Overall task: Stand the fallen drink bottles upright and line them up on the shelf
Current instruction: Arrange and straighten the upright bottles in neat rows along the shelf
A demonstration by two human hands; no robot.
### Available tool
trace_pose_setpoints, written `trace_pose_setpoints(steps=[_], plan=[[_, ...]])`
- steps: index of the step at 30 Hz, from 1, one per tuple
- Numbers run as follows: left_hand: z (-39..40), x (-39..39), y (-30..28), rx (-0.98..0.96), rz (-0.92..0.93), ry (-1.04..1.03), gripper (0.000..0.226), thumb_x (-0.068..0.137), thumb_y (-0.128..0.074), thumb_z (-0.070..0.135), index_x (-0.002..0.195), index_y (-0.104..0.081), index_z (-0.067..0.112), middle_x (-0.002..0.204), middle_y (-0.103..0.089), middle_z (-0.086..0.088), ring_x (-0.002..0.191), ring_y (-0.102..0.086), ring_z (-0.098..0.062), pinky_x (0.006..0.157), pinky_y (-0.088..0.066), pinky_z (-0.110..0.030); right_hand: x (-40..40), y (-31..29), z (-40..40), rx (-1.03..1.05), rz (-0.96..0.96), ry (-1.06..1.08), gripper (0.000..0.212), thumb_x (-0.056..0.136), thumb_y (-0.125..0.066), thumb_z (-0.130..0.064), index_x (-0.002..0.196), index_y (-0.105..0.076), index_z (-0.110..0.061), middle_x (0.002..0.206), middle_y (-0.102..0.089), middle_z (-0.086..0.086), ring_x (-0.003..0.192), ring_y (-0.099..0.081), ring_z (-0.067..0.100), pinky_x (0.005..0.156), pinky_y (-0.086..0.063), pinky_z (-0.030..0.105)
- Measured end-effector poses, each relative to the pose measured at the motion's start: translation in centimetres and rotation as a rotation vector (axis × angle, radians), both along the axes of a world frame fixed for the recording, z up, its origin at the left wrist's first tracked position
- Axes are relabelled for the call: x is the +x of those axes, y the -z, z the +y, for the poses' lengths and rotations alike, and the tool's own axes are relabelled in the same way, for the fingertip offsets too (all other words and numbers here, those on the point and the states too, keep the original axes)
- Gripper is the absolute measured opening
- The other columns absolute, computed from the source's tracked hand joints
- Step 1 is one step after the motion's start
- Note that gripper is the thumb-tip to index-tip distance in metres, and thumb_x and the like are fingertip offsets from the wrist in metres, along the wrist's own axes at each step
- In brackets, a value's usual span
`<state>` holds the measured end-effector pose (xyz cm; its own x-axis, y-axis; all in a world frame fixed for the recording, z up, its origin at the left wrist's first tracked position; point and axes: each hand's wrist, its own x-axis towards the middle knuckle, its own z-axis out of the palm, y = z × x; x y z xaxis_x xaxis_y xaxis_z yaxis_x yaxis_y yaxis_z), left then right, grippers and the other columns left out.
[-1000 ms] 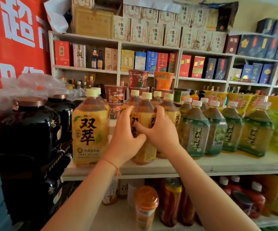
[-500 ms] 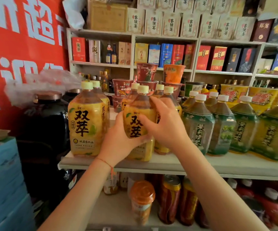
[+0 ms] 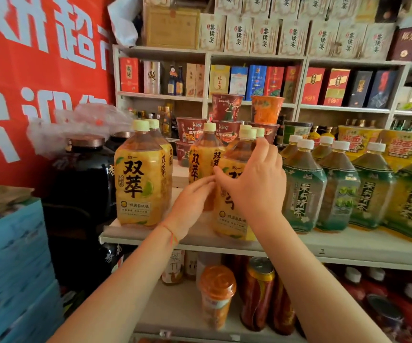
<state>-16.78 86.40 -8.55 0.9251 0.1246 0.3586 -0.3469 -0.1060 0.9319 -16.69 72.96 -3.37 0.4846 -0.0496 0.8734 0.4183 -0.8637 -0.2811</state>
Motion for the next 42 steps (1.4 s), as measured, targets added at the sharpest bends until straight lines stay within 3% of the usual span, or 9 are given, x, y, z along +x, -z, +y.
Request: trace_pose_setpoints(steps=[3,6,11,14,22,28,36,39,42], plan=[[0.1,2.5,-0.3,0.023,0.017,-0.275,0.029,0.097,-0.059,0.02,0.127,-0.06,0.019,0.127,-0.066,-0.007,0.107,-0.065,-0.016,0.075,-0.056,-0.024,0.4,0.0,0.1,-0.003,-0.027,0.0,0.091,0.073,-0.071,-0.064,0.133,-0.046,0.0,0.118,-0.058,0.013,0.109,-0.057,0.033,0.083,-0.051,0.043],[0.5,5.0,-1.4,0.116,0.034,-0.48,0.08,0.08,-0.076,0.039,0.146,-0.038,0.016,0.146,-0.045,-0.01,0.132,-0.047,-0.026,0.106,-0.046,-0.044,0.8,0.1,-0.2,0.0,-0.046,-0.057,0.087,0.072,-0.073,-0.061,0.129,-0.048,-0.001,0.114,-0.059,0.011,0.107,-0.058,0.032,0.086,-0.053,0.044],[1.3,6.8,-2.4,0.01,0.157,-0.298,0.124,0.06,-0.087,0.035,0.159,-0.013,0.021,0.152,-0.045,-0.01,0.137,-0.046,-0.032,0.111,-0.042,-0.054,1.3,0.2,-1.4,0.015,-0.077,-0.151,0.082,0.07,-0.078,-0.057,0.124,-0.051,-0.001,0.107,-0.059,0.009,0.099,-0.059,0.028,0.077,-0.053,0.04],[1.7,7.1,-1.9,0.062,0.155,-0.328,0.11,0.067,-0.089,0.029,0.154,-0.021,0.02,0.142,-0.053,-0.01,0.13,-0.053,-0.031,0.107,-0.046,-0.052,1.4,0.3,-1.4,0.012,-0.088,-0.161,0.083,0.07,-0.075,-0.059,0.125,-0.052,-0.001,0.108,-0.059,0.009,0.099,-0.06,0.029,0.077,-0.053,0.04],[-0.1,4.9,-1.9,0.497,0.125,-0.653,0.098,0.075,-0.077,0.055,0.142,-0.029,0.002,0.136,-0.041,-0.022,0.12,-0.052,-0.04,0.094,-0.05,-0.047,1.1,0.4,-1.4,0.022,-0.105,-0.18,0.08,0.072,-0.066,-0.062,0.122,-0.052,-0.001,0.105,-0.058,0.01,0.096,-0.059,0.029,0.076,-0.054,0.041],[-1.0,3.1,-1.3,0.635,0.08,-0.767,0.107,0.081,-0.065,0.064,0.148,-0.018,-0.004,0.139,-0.038,-0.024,0.114,-0.057,-0.04,0.087,-0.054,-0.044,1.2,0.5,-1.5,0.021,-0.088,-0.192,0.081,0.073,-0.067,-0.062,0.123,-0.052,-0.001,0.107,-0.058,0.01,0.099,-0.058,0.028,0.078,-0.054,0.042],[-0.9,1.2,-0.9,0.608,0.035,-0.674,0.102,0.095,-0.059,0.05,0.158,0.006,0.002,0.158,-0.022,-0.026,0.14,-0.037,-0.039,0.108,-0.038,-0.041,1.1,0.7,-1.2,0.118,-0.032,-0.293,0.083,0.073,-0.079,-0.051,0.133,-0.048,-0.004,0.122,-0.055,0.008,0.114,-0.051,0.025,0.093,-0.046,0.034],[0.0,-0.2,0.2,0.533,-0.2,-0.595,0.075,0.104,-0.047,0.034,0.161,-0.002,0.018,0.166,-0.016,-0.008,0.154,-0.015,-0.024,0.123,-0.025,-0.047,1.2,0.8,-1.4,0.24,0.032,-0.423,0.08,0.074,-0.083,-0.048,0.137,-0.046,-0.016,0.127,-0.051,-0.001,0.12,-0.045,0.016,0.097,-0.039,0.024],[0.4,-1.3,0.1,0.23,-0.216,-0.388,0.067,0.1,-0.041,0.05,0.16,-0.016,0.032,0.162,-0.024,0.016,0.146,-0.015,0.0,0.125,-0.018,-0.042,1.3,0.3,-1.7,0.347,0.068,-0.532,0.065,0.076,-0.081,-0.052,0.13,-0.051,-0.03,0.122,-0.056,-0.011,0.111,-0.05,-0.002,0.089,-0.036,0.006]])
